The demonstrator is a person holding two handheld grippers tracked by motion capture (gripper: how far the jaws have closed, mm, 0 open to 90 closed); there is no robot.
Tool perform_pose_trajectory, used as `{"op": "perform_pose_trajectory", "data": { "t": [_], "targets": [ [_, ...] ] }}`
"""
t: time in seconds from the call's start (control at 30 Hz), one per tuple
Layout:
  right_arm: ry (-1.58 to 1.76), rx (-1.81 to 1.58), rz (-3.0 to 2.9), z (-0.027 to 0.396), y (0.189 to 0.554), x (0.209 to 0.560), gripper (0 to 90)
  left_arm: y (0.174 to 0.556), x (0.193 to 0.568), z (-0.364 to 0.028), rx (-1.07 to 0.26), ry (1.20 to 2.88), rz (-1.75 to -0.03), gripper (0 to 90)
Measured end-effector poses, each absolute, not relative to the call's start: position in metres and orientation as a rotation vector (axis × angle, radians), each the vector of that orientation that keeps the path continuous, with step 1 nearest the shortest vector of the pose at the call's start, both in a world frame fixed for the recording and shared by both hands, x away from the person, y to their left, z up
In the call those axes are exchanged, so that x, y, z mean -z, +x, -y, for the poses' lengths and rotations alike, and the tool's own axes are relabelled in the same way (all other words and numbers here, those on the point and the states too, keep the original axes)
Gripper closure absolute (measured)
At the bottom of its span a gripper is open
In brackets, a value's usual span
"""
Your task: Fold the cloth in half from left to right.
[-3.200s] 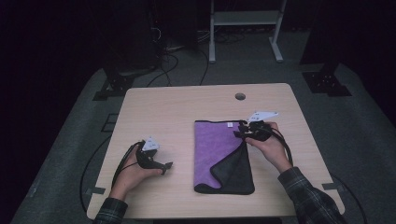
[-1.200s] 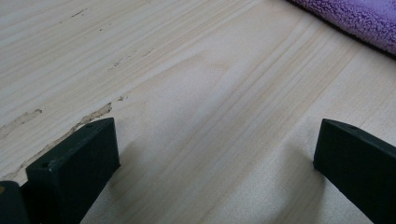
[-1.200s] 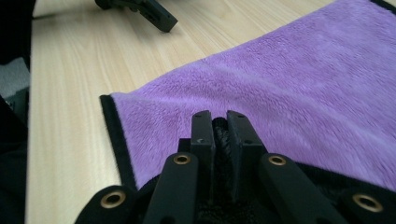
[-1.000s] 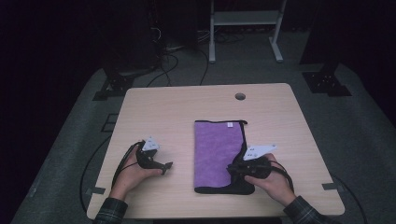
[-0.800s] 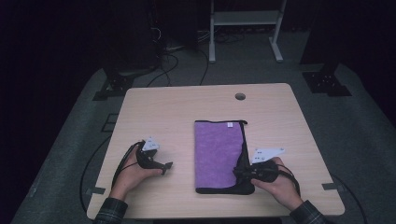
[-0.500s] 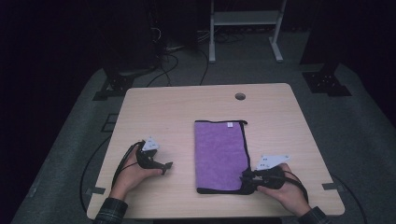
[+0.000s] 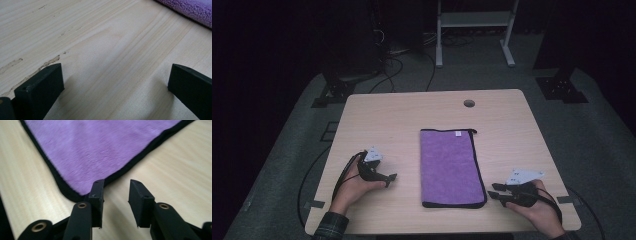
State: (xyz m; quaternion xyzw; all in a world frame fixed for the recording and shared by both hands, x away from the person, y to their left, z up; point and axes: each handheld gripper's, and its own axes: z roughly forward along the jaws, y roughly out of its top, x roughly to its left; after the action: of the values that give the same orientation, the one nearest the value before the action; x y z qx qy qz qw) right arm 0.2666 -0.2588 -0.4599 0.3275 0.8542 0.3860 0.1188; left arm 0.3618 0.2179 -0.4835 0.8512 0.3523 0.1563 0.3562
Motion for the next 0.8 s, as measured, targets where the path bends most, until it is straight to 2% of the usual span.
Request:
{"op": "perform_pose_trajectory", "data": {
  "t": [0.13, 0.17, 0.2, 0.27, 0.3, 0.4, 0.43, 0.67, 0.8],
  "targets": [
    [0.972, -1.155, -2.465, 0.260, 0.278, 0.458, 58.9, 0.360, 0.482, -0.218, -0.402, 2.189, -0.882, 5.8],
    [0.973, -1.157, -2.461, 0.260, 0.282, 0.458, 58.3, 0.360, 0.482, -0.217, -0.400, 2.186, -0.865, 12.4],
    [0.972, -1.161, -2.457, 0.260, 0.286, 0.458, 58.0, 0.359, 0.482, -0.217, -0.396, 2.183, -0.856, 12.4],
    [0.982, -1.173, -2.453, 0.259, 0.295, 0.457, 56.9, 0.359, 0.481, -0.216, -0.393, 2.174, -0.833, 22.7],
    [0.985, -1.185, -2.449, 0.259, 0.300, 0.457, 56.9, 0.360, 0.481, -0.215, -0.380, 2.166, -0.830, 22.7],
    [0.987, -1.192, -2.438, 0.258, 0.313, 0.457, 56.1, 0.361, 0.479, -0.215, -0.344, 2.152, -0.841, 33.7],
    [0.994, -1.197, -2.429, 0.258, 0.322, 0.456, 55.6, 0.363, 0.478, -0.214, -0.335, 2.155, -0.843, 40.2],
    [1.019, -1.187, -2.420, 0.256, 0.348, 0.455, 53.5, 0.372, 0.473, -0.209, -0.348, 2.141, -0.869, 48.9],
    [1.040, -1.191, -2.420, 0.253, 0.371, 0.452, 51.7, 0.381, 0.466, -0.200, -0.343, 2.157, -0.864, 49.6]
  ]
}}
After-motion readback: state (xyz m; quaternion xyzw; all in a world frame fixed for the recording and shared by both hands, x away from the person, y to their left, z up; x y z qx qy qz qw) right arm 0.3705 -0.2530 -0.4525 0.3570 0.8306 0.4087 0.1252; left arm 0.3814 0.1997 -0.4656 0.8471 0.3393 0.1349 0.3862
